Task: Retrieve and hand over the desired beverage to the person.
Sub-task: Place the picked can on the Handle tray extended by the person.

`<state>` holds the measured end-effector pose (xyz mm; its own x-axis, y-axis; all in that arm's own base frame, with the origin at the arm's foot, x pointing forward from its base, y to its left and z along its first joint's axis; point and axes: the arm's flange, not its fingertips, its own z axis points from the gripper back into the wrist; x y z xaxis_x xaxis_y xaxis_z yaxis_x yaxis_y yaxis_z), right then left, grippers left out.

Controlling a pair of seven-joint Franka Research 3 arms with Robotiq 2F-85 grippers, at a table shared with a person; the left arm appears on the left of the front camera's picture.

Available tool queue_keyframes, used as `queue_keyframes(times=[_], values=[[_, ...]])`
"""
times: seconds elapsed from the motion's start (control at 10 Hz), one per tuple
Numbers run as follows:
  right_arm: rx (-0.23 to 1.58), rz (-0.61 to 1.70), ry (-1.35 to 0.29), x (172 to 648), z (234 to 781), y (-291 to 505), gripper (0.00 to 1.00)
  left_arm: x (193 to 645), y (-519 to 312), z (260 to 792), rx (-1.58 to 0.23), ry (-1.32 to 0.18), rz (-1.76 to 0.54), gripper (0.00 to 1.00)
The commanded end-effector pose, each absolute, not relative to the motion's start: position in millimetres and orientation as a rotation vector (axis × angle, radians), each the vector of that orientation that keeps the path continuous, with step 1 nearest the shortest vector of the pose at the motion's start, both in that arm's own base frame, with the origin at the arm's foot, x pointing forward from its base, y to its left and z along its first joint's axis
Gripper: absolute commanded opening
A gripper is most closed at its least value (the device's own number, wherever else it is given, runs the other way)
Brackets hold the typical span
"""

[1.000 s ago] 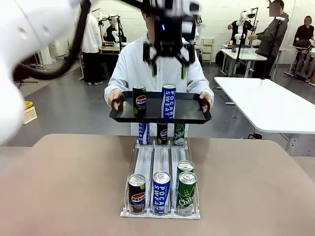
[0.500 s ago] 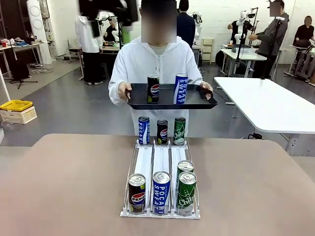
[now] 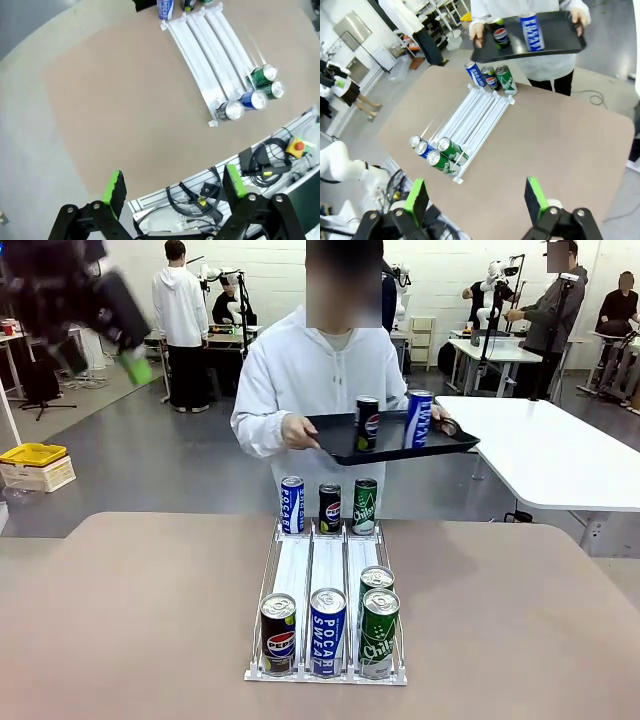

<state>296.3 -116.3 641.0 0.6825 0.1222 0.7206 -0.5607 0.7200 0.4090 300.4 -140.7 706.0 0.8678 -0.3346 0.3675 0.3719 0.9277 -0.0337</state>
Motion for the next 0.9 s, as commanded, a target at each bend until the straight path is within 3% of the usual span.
queue_keyframes(times=[0.0, 0.2, 0.3, 0.4, 0.8], values=[[0.703, 0.434, -0.748, 298.6, 641.3, -114.9, 1.00, 304.2, -130.8, 684.6, -0.159, -0.375, -0.380, 1.00], [0.703, 0.434, -0.748, 298.6, 641.3, -114.9, 1.00, 318.7, -119.8, 684.5, -0.208, -0.326, -0.329, 1.00], [0.703, 0.434, -0.748, 298.6, 641.3, -114.9, 1.00, 340.7, -120.7, 684.3, -0.241, -0.234, -0.197, 1.00], [0.703, 0.434, -0.748, 298.6, 641.3, -114.9, 1.00, 308.3, -122.7, 676.1, -0.150, -0.343, -0.333, 1.00], [0.703, 0.434, -0.748, 298.6, 641.3, -114.9, 1.00, 308.3, -122.7, 676.1, -0.150, -0.343, -0.333, 1.00]])
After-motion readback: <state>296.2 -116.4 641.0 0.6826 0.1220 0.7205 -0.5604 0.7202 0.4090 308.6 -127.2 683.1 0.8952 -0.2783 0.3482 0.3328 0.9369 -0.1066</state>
